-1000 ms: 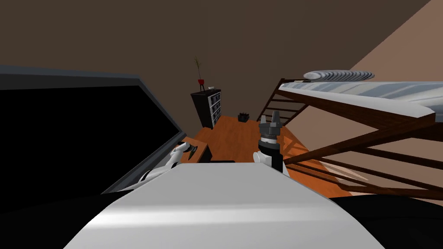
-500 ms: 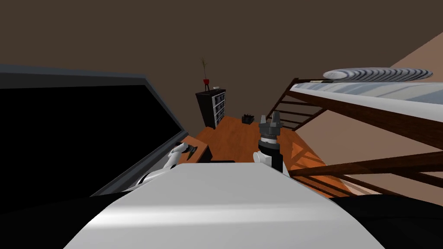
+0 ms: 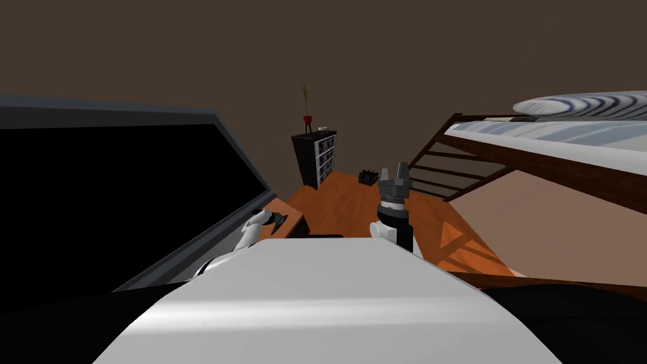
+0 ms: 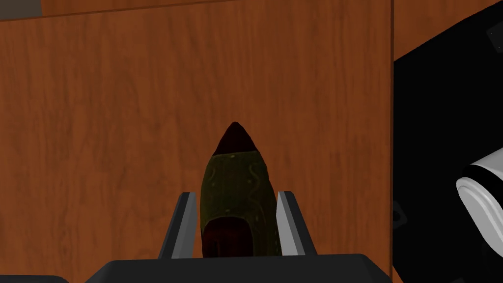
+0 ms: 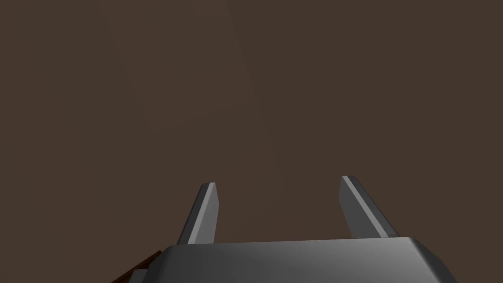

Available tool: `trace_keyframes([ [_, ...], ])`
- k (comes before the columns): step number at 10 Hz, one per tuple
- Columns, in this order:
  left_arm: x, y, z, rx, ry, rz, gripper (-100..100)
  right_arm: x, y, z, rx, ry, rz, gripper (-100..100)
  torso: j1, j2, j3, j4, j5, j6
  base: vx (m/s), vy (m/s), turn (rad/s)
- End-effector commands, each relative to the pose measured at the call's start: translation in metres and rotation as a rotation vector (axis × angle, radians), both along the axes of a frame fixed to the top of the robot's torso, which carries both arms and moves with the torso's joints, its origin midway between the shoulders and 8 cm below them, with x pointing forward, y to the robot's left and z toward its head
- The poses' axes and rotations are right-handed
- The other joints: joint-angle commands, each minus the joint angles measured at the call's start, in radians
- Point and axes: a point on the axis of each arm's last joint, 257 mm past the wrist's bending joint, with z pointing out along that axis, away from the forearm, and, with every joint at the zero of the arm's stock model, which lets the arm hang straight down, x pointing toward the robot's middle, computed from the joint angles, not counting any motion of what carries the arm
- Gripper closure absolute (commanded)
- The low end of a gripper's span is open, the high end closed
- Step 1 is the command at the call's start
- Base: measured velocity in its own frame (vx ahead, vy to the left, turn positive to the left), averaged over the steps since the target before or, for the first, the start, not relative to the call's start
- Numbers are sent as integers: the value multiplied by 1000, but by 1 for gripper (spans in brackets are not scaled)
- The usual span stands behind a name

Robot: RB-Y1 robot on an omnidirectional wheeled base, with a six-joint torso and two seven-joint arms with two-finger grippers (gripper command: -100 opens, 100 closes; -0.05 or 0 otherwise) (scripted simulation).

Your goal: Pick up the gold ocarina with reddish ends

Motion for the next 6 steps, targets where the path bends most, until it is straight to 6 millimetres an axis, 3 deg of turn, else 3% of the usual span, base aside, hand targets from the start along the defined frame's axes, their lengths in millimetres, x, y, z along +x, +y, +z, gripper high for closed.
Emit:
trace_keyframes([
  [1, -1, 0, 1, 7, -2, -27, 100, 0, 0, 0, 0, 0, 0, 0, 0, 0, 0, 0, 0, 0, 63, -33, -12],
  [3, -6, 1, 5, 6, -10, -72, 100, 0, 0, 0, 0, 0, 0, 0, 0, 1, 1, 0, 0, -1, 94, -87, 206],
  [5, -7, 1, 4, 6, -8, -70, 100, 0, 0, 0, 0, 0, 0, 0, 2, 1, 1, 1, 0, 2, 41, -26, 15],
  [6, -6, 1, 4, 6, -9, -73, 0, 0, 0, 0, 0, 0, 0, 0, 4, 4, 2, 1, 0, 1, 6, -4, -1],
])
